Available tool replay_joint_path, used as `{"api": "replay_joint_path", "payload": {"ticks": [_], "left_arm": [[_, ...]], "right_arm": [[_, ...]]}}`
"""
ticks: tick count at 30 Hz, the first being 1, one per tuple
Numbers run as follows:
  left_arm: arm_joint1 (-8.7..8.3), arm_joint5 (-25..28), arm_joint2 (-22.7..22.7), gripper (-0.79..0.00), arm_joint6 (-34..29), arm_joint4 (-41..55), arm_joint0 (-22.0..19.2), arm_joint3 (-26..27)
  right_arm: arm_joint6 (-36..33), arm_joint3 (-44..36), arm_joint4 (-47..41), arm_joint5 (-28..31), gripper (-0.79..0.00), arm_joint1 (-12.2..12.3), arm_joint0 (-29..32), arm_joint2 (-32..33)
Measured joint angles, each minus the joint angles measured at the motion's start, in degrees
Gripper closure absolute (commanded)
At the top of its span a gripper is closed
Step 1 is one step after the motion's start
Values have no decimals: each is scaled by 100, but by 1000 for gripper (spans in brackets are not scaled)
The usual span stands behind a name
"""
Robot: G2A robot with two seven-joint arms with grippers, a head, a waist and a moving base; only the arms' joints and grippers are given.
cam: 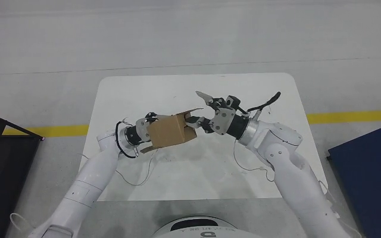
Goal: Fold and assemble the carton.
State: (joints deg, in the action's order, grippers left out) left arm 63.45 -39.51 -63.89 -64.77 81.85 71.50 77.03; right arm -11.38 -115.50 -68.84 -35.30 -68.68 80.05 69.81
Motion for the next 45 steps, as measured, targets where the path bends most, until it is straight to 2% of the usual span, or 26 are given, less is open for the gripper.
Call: {"api": "replay_joint_path", "payload": {"ticks": [2, 5, 9, 10, 11, 19, 21, 23, 25, 33, 36, 38, 39, 45], "left_arm": [[-7, 2, 1, 0, -2, 12, 5, 5], [-19, 11, 3, 0, -11, 30, 15, 10], [-38, 38, -5, 0, -37, 41, 35, -3], [-42, 44, -7, 0, -44, 42, 38, -9], [-46, 51, -10, 0, -51, 43, 40, -17], [-75, 80, -36, 0, -80, 85, 41, -89], [-79, 86, -37, 0, -86, 85, 38, -100], [-82, 92, -33, 0, -92, 92, 37, -101], [-83, 95, -20, 0, -94, 98, 38, -94], [-86, 109, 0, 0, -109, 95, 35, -85], [-85, 122, 0, 0, -121, 105, 55, -85], [-85, 130, -3, 0, -129, 107, 72, -84], [-86, 134, -7, 0, -134, 107, 83, -85], [-83, 161, -35, 0, -159, 102, 124, -91]], "right_arm": [[10, 34, -7, -11, -477, -5, -36, -39], [21, 52, -26, -19, -345, -8, -73, -59], [2, 17, -86, -169, -71, 1, -78, -47], [-10, 9, -102, -237, -25, 6, -77, -42], [-18, 0, -115, -324, 0, 12, -74, -41], [-98, -42, -348, -1157, 0, 71, -77, 38], [-102, -82, -385, -1270, -99, 87, -47, 76], [-133, -99, -423, -1390, -252, 101, -25, 90], [-173, -95, -454, -1584, -351, 117, -26, 79], [-175, -9, -563, -2059, -391, 156, -134, 14], [-139, 18, -609, -2229, -456, 170, -175, -24], [-101, 50, -653, -2275, -566, 179, -195, -70], [-52, 71, -677, -2276, -591, 190, -208, -107], [248, 165, -877, -2270, -628, 263, -308, -287]]}}
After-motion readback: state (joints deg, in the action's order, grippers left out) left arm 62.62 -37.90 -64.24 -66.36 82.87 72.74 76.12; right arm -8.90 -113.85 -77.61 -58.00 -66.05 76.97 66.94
